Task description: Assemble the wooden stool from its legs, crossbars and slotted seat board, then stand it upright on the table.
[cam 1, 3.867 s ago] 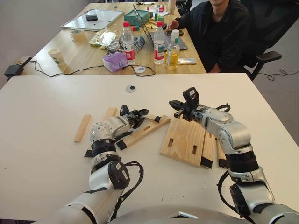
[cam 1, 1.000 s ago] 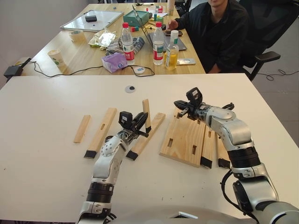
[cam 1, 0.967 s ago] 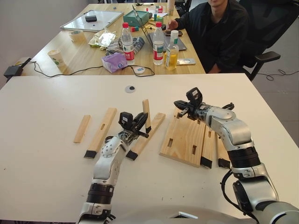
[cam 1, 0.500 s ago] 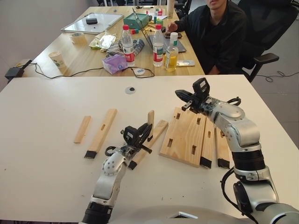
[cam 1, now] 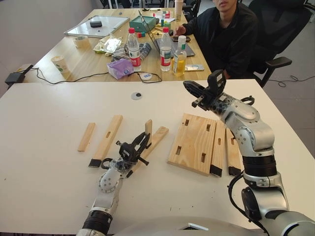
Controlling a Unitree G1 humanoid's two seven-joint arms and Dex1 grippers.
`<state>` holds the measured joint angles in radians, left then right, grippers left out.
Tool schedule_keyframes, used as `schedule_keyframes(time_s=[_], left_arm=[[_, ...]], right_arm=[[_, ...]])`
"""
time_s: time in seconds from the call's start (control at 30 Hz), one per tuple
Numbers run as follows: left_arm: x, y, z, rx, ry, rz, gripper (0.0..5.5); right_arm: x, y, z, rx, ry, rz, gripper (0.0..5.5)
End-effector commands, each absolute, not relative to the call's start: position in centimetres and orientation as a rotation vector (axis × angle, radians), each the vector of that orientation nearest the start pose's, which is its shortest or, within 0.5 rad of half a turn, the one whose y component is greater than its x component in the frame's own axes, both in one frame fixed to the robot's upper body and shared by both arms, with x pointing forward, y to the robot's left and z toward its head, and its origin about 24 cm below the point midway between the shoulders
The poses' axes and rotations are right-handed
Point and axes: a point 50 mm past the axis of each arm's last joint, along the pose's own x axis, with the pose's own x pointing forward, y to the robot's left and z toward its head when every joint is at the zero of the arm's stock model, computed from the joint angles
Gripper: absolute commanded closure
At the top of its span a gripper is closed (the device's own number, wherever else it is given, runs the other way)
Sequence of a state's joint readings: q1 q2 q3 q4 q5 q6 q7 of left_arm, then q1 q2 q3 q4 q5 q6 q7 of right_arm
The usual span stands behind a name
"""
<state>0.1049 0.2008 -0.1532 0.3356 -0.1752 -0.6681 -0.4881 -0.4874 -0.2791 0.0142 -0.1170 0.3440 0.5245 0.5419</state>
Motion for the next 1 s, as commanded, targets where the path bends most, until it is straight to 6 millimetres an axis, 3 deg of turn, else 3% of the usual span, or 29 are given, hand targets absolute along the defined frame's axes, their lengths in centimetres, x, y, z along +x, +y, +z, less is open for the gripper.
schedule_keyframes(time_s=[0.03, 0.43, 0.53, 0.7, 1.0], left_arm=[[16.3, 18.6, -6.6, 0.146, 0.231, -0.541, 5.12], [16.7, 22.1, -8.0, 0.206, 0.315, -0.528, 5.12], [18.9, 20.8, -7.9, 0.203, 0.293, -0.546, 5.12], [23.2, 17.8, -5.5, 0.171, 0.142, -0.573, 5.12], [23.8, 16.5, -4.3, 0.125, 0.08, -0.567, 5.12]], right_arm=[[30.9, -10.6, 16.6, 0.007, -0.083, 0.816, 5.5], [30.4, -9.7, 15.9, -0.002, -0.08, 0.849, 5.5], [30.6, -9.5, 15.9, 0.001, -0.083, 0.851, 5.5], [31.0, -9.5, 16.1, -0.009, -0.082, 0.851, 5.5], [31.4, -9.7, 16.2, -0.019, -0.093, 0.828, 5.5]])
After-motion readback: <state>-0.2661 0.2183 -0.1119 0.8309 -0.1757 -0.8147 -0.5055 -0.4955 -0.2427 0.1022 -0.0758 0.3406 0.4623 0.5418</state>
